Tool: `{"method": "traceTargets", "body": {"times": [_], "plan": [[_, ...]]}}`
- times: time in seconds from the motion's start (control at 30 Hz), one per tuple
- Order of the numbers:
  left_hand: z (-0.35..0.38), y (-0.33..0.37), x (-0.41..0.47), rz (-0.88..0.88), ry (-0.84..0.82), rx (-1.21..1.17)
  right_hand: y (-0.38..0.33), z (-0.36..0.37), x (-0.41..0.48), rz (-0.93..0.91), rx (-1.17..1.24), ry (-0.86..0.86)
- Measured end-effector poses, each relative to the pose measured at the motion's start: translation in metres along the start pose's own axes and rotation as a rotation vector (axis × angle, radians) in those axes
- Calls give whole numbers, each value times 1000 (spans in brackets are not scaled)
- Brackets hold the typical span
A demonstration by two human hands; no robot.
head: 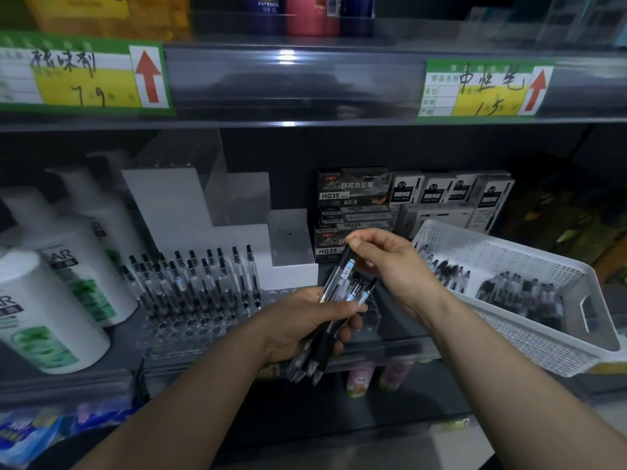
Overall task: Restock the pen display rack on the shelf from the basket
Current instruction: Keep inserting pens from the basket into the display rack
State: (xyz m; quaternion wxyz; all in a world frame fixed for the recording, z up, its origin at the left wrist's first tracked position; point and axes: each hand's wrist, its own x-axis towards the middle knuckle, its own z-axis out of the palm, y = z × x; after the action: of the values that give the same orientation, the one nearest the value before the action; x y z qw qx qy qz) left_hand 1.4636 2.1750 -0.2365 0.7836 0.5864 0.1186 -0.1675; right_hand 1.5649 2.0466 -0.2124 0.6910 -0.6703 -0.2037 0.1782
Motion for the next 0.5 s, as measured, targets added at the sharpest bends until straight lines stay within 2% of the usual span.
{"method": "traceTargets", "body": {"times": [0.13,0.4,0.5], "plan": [[1,-2,0,16,-5,12,-3,-2,0,26,98,43],[-1,-4,-1,10,16,-15,-1,-1,0,-27,-41,70],[-1,-4,-1,10,16,-43,-1,-5,3,15,30,113]]}}
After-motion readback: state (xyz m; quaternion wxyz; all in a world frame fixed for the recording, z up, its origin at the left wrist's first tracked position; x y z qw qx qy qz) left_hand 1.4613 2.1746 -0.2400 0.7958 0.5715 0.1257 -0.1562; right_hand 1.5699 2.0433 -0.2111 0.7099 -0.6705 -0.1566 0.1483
